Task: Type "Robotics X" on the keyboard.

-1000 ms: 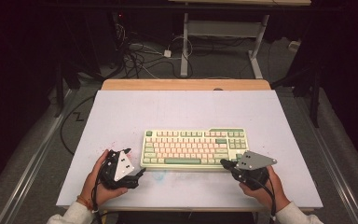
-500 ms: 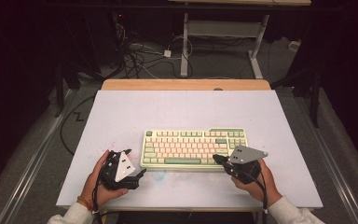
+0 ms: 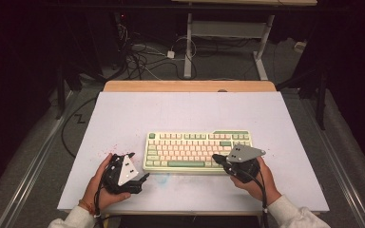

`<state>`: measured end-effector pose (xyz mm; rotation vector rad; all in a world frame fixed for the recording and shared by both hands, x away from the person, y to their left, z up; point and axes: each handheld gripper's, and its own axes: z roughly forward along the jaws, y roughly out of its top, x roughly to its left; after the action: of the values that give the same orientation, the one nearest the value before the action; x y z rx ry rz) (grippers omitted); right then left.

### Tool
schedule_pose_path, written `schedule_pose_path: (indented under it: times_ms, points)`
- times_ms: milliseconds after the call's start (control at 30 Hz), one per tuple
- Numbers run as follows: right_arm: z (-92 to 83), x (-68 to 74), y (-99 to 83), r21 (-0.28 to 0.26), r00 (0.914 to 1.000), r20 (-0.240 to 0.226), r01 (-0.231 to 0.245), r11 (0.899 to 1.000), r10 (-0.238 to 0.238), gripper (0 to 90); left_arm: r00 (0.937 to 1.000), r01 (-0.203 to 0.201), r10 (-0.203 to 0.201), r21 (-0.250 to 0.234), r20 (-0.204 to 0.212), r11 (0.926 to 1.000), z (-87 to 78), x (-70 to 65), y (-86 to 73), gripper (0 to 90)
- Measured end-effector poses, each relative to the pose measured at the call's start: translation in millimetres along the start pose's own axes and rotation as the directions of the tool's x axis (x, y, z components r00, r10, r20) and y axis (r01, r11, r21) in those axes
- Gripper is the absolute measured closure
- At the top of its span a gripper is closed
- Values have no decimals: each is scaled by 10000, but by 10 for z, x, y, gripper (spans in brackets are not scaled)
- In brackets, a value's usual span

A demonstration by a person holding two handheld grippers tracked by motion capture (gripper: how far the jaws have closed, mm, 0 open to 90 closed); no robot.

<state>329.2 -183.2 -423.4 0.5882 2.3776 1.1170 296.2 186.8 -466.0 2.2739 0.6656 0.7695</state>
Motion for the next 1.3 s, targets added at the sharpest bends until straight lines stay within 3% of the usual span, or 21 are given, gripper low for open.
schedule_pose_path:
  times_ms: [633, 733, 767, 900, 967, 1067, 1167, 1300]
  points:
    - [128, 16, 64, 136, 9999, -77, 78, 9999, -77, 900, 9999, 114, -113, -54, 29, 9999, 18, -45, 33, 187]
    - [139, 29, 65, 176, 9999, -118, 122, 9998, -120, 900, 9981, 578, -569, -376, 247, 9976, 24, -40, 65, 217]
    - [142, 30, 63, 185, 9998, -137, 121, 9998, -119, 900, 9969, 729, -714, -487, 322, 9961, 29, -42, 89, 235]
    - [146, 37, 59, 224, 9998, -139, 171, 9996, -168, 900, 9969, 583, -546, -675, 558, 9960, 65, -87, 212, 434]
    - [141, 37, 58, 222, 9998, -121, 176, 9996, -173, 900, 9924, 750, -666, -788, 1038, 9941, 106, -82, 293, 593]
    - [137, 30, 54, 217, 9998, -103, 149, 9997, -147, 900, 9867, 665, -519, -913, 1543, 9936, 167, -103, 424, 777]
    - [121, 16, 48, 211, 9999, -54, 120, 9997, -119, 900, 9812, 574, -413, -807, 1886, 9951, 251, -133, 513, 855]
    - [94, -8, 34, 197, 10000, 0, 63, 9998, -63, 900, 9776, 459, -351, -475, 2074, 9978, 376, -161, 563, 867]
